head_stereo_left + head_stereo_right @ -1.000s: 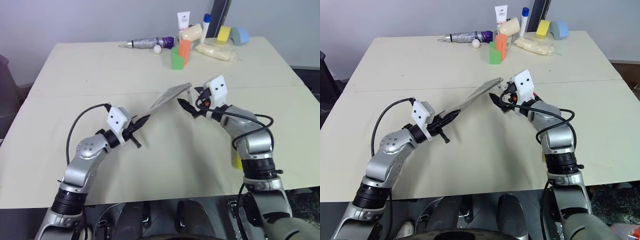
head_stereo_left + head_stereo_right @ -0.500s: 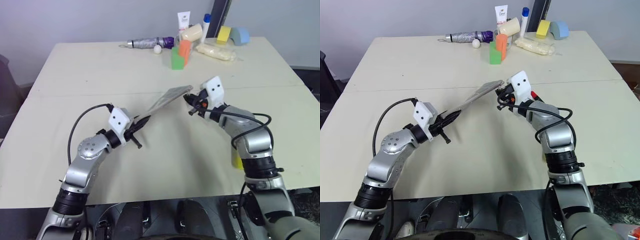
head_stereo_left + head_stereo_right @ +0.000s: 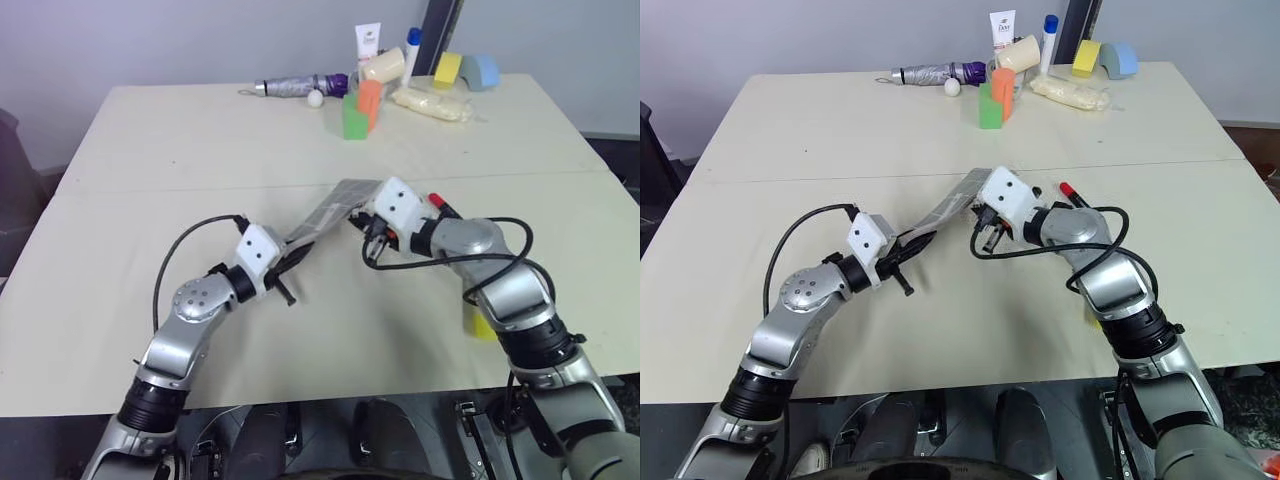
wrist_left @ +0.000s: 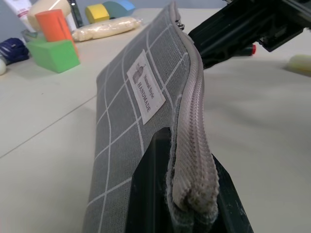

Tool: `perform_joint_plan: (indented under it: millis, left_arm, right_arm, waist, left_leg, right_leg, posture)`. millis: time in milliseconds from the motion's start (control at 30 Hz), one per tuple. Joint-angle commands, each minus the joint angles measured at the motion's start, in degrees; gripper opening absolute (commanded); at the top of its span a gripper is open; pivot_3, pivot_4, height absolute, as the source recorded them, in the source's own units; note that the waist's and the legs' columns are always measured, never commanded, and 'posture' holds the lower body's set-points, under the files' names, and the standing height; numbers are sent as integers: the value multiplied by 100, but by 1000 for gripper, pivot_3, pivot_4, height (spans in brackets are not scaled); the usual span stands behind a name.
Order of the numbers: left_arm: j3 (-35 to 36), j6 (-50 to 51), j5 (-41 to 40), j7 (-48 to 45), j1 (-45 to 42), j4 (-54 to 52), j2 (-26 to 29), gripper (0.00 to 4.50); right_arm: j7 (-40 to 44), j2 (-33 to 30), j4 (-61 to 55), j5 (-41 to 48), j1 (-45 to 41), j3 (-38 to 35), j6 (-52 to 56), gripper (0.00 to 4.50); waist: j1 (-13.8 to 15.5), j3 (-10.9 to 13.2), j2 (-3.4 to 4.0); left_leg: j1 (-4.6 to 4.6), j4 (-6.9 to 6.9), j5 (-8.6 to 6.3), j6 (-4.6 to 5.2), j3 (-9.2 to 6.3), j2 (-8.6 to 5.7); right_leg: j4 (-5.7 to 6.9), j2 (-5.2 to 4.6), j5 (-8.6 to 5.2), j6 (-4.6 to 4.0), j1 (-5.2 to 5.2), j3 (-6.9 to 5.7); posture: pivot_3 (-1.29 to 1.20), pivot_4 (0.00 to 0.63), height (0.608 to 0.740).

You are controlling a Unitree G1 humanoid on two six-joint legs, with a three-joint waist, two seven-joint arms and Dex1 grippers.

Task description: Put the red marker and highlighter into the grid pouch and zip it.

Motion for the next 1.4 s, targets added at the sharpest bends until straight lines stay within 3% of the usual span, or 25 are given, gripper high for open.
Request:
perform_joint_plan:
  millis: [33,500,800,933,1133,1400]
  left_arm:
    - [-184,-38,91,-18,-146,-161,-124,0]
    - [-486,-1,273,-18,-367,41,-502,0]
    - [-359,91,307,169,-415,62,-748,0]
    - [-213,38,323,240,-485,147,-745,0]
    - [-71,-219,401,223,-613,389,-587,0]
    - [31,-676,494,-23,-873,794,-165,0]
  right_arm:
    - [420,-173,-705,-30,-72,317,-50,47]
    - [954,-336,-1284,-210,-64,869,126,47]
    - [967,-342,-1325,-94,43,519,392,47]
    - [1082,-511,-1511,424,334,-231,747,1303]
    - [788,-857,-1332,746,946,-1416,993,4428]
    - [-144,-979,133,486,1247,-2457,802,4428]
  waist:
    - [4,1,-1]
    - [8,1,-3]
    - [13,1,-4]
    - [38,2,-6]
    - [127,2,-6]
    - [117,2,-5]
  left_leg:
    - [0,2,0,1,0,0]
    - [0,11,-2,3,-6,0]
    - [0,17,-4,6,-11,0]
    - [-2,29,-7,11,-17,0]
    - [-3,53,-31,48,-20,0]
    - [-2,56,-23,35,-20,0]
  right_leg:
    - [0,0,0,0,1,0]
    - [1,-1,0,0,6,-4]
    - [0,-2,0,0,11,-8]
    - [0,-5,0,0,19,-14]
    - [0,-18,0,0,30,-18]
    - [1,-18,1,0,33,-22]
  posture:
    - [0,150,740]
    - [0,150,740]
    - [0,150,740]
    - [0,150,740]
    - [0,150,740]
    - [0,150,740]
